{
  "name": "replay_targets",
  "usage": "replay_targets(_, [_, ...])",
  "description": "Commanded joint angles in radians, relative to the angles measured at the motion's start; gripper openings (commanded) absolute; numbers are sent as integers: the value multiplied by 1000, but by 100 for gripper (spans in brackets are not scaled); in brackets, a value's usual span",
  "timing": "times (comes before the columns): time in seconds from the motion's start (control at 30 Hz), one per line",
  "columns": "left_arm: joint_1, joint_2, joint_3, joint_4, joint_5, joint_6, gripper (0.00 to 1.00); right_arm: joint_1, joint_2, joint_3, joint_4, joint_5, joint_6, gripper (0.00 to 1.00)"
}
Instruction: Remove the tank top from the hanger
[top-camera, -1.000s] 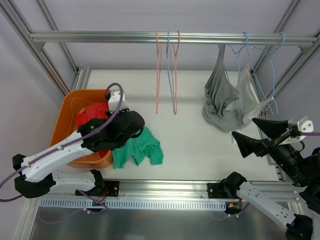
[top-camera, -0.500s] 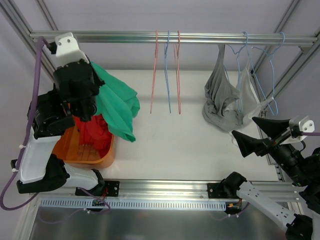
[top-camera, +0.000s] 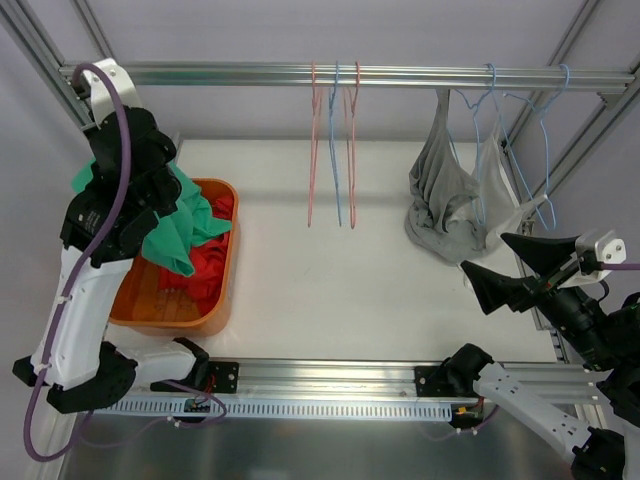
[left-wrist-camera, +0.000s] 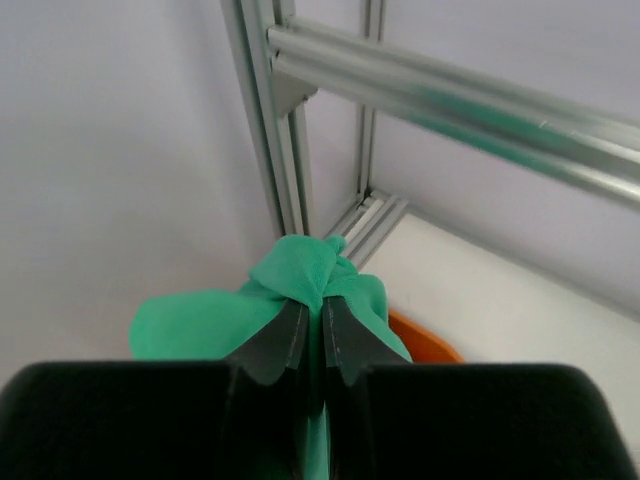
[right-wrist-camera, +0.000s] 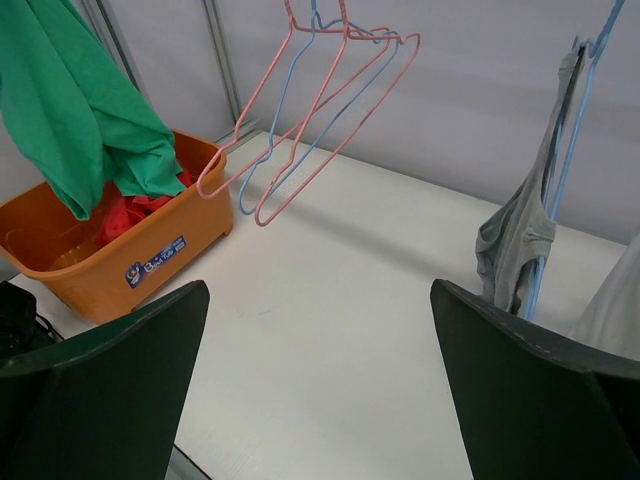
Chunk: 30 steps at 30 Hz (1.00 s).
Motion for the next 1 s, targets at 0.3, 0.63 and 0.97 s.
replay_targets(0.3, [456, -79, -703, -2, 771, -526, 0, -1, 61, -71, 111, -74, 21, 100])
replay_targets(0.63, [524, 175, -1027, 85, 823, -781, 0, -1, 73, -167, 148, -103, 47, 100])
replay_targets(0.97, [539, -86, -937, 55, 808, -674, 57, -3, 160, -76, 1, 106, 39, 99])
